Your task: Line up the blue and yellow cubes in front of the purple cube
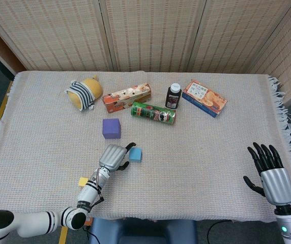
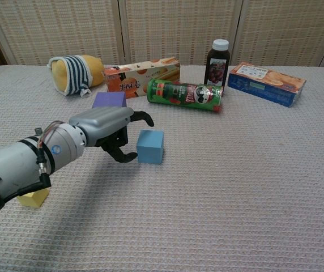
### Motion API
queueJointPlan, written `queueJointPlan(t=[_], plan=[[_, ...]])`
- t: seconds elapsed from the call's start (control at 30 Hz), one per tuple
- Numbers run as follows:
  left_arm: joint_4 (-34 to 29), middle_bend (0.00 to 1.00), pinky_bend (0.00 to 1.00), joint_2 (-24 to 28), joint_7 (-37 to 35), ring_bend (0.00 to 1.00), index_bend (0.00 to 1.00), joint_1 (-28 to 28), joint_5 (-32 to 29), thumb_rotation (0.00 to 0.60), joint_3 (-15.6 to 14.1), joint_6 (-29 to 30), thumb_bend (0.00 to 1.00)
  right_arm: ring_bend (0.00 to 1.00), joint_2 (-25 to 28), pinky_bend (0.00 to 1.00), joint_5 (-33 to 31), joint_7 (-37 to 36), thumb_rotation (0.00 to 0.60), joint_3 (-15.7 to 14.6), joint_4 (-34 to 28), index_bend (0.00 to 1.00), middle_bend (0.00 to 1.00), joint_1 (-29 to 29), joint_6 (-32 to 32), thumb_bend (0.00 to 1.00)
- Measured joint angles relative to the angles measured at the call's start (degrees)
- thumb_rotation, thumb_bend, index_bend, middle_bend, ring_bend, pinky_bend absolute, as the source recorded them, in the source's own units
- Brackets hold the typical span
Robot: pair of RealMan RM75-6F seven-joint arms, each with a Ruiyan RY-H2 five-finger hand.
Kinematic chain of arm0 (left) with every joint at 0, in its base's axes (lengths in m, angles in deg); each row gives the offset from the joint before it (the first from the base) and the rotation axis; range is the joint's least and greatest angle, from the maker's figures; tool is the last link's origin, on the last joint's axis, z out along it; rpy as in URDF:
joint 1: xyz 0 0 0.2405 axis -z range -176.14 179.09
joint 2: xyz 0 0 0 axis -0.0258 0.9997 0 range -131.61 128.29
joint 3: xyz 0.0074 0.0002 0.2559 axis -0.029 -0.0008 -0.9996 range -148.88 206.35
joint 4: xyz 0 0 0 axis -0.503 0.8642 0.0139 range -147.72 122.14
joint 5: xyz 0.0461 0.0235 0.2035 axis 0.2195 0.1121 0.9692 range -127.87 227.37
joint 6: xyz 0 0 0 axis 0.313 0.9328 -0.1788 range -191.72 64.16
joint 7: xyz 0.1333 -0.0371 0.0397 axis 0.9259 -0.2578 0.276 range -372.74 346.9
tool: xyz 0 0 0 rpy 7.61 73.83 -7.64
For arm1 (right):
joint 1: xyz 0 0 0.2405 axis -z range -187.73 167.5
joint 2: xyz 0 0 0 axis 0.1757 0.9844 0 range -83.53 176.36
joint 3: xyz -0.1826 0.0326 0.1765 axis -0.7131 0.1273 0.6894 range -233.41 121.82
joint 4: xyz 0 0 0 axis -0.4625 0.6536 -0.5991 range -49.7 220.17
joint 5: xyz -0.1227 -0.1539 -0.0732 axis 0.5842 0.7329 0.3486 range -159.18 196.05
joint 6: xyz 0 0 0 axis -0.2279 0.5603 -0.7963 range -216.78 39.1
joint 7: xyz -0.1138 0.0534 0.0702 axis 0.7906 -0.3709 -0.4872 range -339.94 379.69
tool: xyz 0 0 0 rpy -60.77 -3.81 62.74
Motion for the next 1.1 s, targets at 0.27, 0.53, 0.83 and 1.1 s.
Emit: queueJointPlan(t=[0.27, 0.53, 0.83, 1.1], plan=[[3.50, 1.00, 1.00, -1.99, -2.11, 1.00, 0.31, 0.64, 0.48, 0.600, 0.55, -0.37, 0.36, 0.00, 0.63, 0.00, -0.40, -0.03, 0.545, -0.17, -0.79, 0.00, 0.00, -0.01, -0.91, 0.00], [5.57, 1.00, 1.00, -3.47, -4.77, 1.00, 0.46, 0.33, 2.00, 0.600, 0.75, 0.64, 0.36, 0.00, 1.11, 0.00, -0.71, 0.17, 0.544, -0.35, -1.65, 0.00, 0.00, 0.03, -1.70, 0.00], [5.13, 1.00, 1.00, -3.07, -7.27, 1.00, 0.51, -0.72, 3.30, 0.600, 1.08, 1.91, 0.36, 0.00, 1.43, 0.00, -0.97, 0.70, 0.543, -0.46, -2.23, 0.00, 0.00, 0.06, -2.38, 0.00], [1.27, 1.00, 1.00, 1.96, -6.47, 1.00, 0.51, -2.94, 3.02, 0.600, 0.03, 2.70, 0.36, 0.00, 1.60, 0.00, -0.87, 0.86, 0.544, -0.70, -2.66, 0.00, 0.00, 0.05, -2.83, 0.00]])
